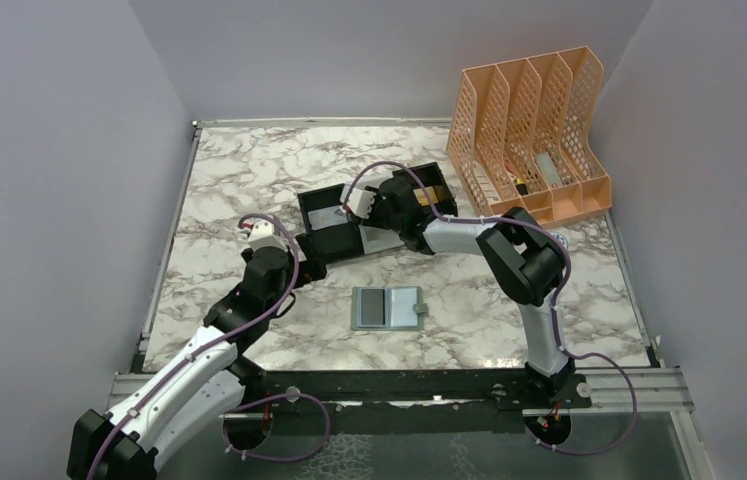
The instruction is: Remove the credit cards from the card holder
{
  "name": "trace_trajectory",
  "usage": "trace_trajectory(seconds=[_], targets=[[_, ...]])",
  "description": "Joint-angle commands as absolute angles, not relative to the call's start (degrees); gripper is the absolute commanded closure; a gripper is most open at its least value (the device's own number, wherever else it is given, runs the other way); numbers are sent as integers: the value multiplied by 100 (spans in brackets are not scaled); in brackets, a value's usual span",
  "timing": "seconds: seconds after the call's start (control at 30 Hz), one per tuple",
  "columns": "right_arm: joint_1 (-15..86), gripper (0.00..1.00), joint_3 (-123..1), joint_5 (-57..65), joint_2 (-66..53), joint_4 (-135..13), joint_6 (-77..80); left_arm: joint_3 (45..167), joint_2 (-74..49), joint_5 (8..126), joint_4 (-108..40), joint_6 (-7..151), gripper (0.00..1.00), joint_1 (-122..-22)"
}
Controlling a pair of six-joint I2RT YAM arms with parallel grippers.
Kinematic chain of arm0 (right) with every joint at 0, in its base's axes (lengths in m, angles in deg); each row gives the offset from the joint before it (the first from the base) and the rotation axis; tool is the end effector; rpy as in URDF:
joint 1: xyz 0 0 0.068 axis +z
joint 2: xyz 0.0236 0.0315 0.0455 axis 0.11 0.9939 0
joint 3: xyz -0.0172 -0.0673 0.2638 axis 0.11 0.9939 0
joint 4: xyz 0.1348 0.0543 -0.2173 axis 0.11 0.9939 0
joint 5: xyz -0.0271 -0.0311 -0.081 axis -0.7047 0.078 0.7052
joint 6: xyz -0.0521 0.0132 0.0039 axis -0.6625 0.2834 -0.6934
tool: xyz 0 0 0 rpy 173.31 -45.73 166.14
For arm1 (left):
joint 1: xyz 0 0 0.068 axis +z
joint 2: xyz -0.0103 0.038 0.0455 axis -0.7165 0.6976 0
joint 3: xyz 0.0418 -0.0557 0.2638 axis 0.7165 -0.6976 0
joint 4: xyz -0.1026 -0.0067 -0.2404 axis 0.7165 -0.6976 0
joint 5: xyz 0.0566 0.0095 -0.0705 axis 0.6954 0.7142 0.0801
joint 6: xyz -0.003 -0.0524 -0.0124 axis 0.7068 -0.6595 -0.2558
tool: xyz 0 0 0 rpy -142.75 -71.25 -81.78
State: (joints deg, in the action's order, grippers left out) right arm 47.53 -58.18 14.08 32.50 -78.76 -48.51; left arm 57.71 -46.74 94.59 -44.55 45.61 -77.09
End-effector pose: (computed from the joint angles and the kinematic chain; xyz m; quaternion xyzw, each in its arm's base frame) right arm 0.3450 0.3005 0.1453 -0.5760 0.6490 -0.0237 0.4965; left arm 0.1510 -0.0779 0.2262 -0.1352 0.8275 -0.1794 0.5146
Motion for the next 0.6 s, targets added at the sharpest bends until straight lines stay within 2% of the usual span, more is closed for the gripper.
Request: trace_trajectory(seconds=[0.0,0.23,0.57], targets=[[4779,54,-5961,1244,3131,-7705,-4728,5857,-4699,9329,-4338,4615,1,-7688],[4780,49,-6032,1002,2967,-7542,-4436,5891,-4565,9179,-4298,4637,1,-7688],[4779,43,-5458,1297,2088,-8411,-3489,6018,-4267,8635,-4063,4778,1,-7688]])
